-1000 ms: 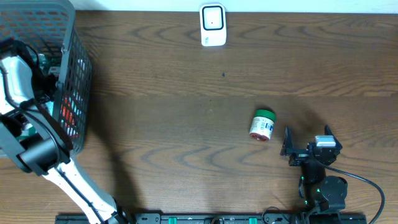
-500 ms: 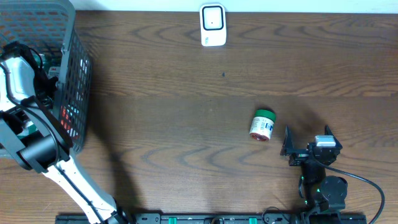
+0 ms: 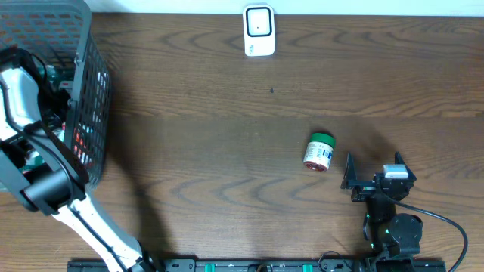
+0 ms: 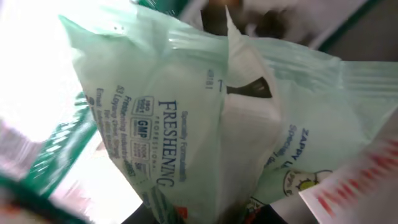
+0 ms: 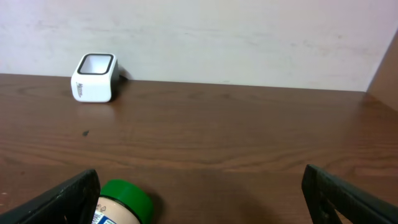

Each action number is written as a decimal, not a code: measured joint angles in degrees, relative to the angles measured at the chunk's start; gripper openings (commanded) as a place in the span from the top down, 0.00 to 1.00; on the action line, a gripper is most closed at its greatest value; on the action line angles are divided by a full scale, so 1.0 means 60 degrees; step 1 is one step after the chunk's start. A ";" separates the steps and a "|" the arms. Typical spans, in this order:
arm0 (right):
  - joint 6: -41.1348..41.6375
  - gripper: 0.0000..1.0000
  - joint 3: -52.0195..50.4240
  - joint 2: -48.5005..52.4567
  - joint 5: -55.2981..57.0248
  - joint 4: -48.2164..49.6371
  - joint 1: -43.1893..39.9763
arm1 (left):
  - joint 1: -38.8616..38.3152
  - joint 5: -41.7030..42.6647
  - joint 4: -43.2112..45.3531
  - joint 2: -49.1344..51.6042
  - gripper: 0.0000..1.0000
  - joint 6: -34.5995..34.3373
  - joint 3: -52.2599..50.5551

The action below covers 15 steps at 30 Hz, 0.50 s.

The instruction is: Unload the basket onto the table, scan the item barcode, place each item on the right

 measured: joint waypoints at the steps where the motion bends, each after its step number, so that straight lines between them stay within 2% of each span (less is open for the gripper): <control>1: 0.0000 0.01 0.0000 0.0000 0.0000 0.0000 0.0000 | 0.0000 -0.0004 0.0018 -0.0222 0.93 -0.0084 0.0000; 8: 0.0000 0.01 0.0000 0.0000 0.0000 0.0000 0.0000 | 0.0000 -0.0004 -0.0029 -0.1832 0.93 -0.0397 0.0069; 15: 0.0000 0.01 0.0000 0.0000 0.0000 0.0000 0.0000 | 0.0000 -0.0011 -0.0120 -0.1800 0.93 -0.0612 -0.0029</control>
